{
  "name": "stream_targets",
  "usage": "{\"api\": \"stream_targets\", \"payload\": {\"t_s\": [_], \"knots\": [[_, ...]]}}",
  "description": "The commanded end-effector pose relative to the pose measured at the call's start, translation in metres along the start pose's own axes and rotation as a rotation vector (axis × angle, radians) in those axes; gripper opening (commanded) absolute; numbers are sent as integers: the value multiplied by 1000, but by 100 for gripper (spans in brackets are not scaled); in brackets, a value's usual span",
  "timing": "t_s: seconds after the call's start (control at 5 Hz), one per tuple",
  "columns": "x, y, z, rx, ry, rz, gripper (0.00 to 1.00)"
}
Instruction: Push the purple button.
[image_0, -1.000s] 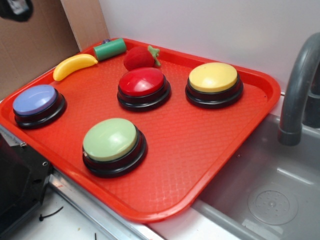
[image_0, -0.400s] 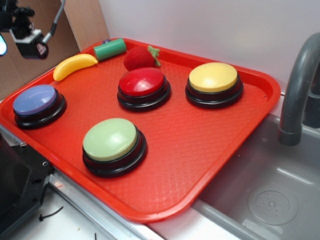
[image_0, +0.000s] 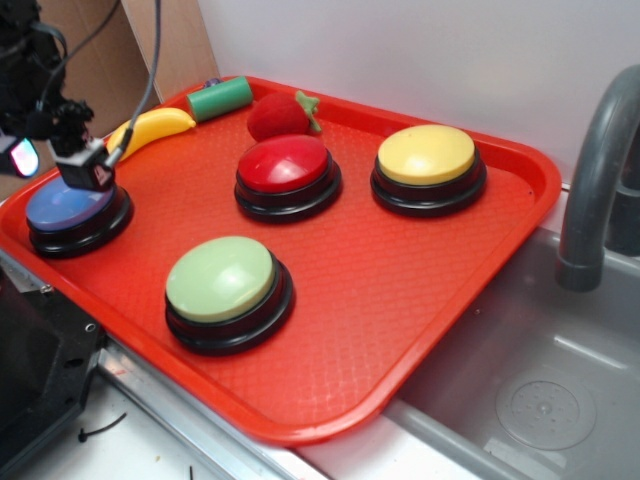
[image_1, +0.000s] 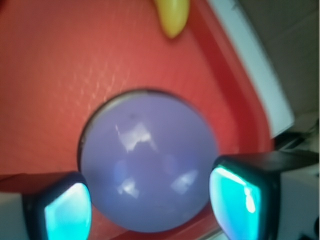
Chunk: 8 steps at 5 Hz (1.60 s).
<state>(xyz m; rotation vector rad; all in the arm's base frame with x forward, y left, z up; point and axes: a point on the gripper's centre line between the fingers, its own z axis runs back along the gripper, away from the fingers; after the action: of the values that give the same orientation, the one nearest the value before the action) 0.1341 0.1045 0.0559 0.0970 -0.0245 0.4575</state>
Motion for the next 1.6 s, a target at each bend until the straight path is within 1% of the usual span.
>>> {"api": "stream_targets", "payload": {"t_s": [0.0,0.2,0.4,0.6,0.8,1.0,1.2,1.4], "knots": [[7,-1,-20,28,32,-35,100],[10,-8,-21,29,52,-46,100],[18,-13,7,-3,50,-59,100],[27,-11,38,-16,63,-67,100],[31,-9,56,-14,52,-60,100],[32,-10,65,-18,41,-79,100],[33,-12,78,-6,36,-72,100],[33,-13,87,-17,37,-59,100]]}}
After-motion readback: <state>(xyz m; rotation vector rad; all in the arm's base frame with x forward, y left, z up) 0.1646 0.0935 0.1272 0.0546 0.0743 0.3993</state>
